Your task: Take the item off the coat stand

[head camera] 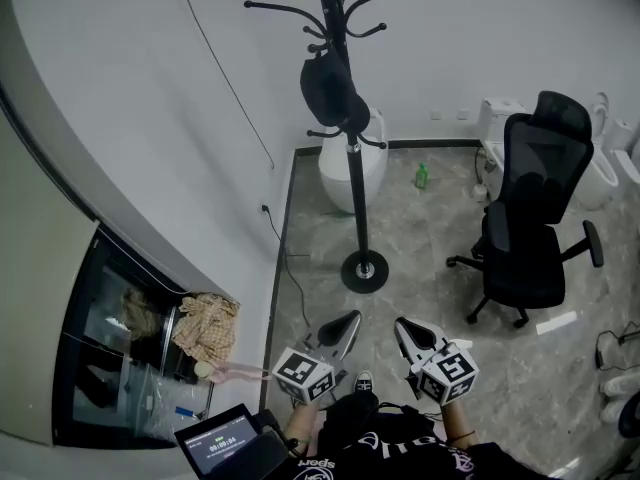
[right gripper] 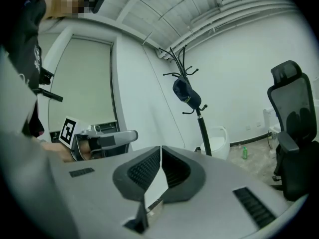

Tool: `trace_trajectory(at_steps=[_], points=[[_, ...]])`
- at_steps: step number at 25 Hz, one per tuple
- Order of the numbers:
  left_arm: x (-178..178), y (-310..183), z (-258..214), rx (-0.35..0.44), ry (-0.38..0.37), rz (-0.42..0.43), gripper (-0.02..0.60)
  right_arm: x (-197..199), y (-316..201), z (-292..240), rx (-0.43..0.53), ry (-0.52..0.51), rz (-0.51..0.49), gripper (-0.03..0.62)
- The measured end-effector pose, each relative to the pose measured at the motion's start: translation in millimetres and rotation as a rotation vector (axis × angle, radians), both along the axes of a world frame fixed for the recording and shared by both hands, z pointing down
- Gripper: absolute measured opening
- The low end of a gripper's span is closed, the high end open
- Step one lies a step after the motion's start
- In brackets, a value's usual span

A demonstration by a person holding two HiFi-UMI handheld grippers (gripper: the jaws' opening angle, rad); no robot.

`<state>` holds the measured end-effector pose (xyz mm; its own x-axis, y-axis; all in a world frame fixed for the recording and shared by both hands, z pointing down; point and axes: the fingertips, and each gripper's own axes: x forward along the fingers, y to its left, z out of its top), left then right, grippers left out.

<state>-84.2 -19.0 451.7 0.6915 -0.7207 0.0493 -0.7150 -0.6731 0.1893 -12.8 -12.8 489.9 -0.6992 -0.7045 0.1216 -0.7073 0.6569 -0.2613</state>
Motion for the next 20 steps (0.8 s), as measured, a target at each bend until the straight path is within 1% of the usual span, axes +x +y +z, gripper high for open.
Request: trace_trajectory(at_steps=[3, 7, 10, 15, 17, 20], points=[[-14, -45, -4, 0.019, -0.003, 0.008, 0.003, -13, -43, -6, 0.010, 0.004, -0.001, 0.018], [-22, -90, -8, 0.019, 0.011, 0.008, 0.003, -20, -88, -5, 0.005, 0.013, 0.015, 0.018], [-29, -112, -4, -0.001, 0.021, -0.001, 0.003, -27, -106, 2, -0.013, 0.018, 0.016, 0.018], [-21, -141, 9, -0.034, 0.025, 0.032, 0.003, -24, -129, 13, -0.058, 0.018, 0.027, 0.018], [-20, -152, 7, -0.038, 0.027, 0.022, 0.003, -22, -142, 16, -0.062, 0.017, 0.024, 0.018], [-23, -174, 3, -0.036, 0.028, -0.016, 0.003, -22, -166, 15, -0.056, 0.010, -0.001, 0.018]])
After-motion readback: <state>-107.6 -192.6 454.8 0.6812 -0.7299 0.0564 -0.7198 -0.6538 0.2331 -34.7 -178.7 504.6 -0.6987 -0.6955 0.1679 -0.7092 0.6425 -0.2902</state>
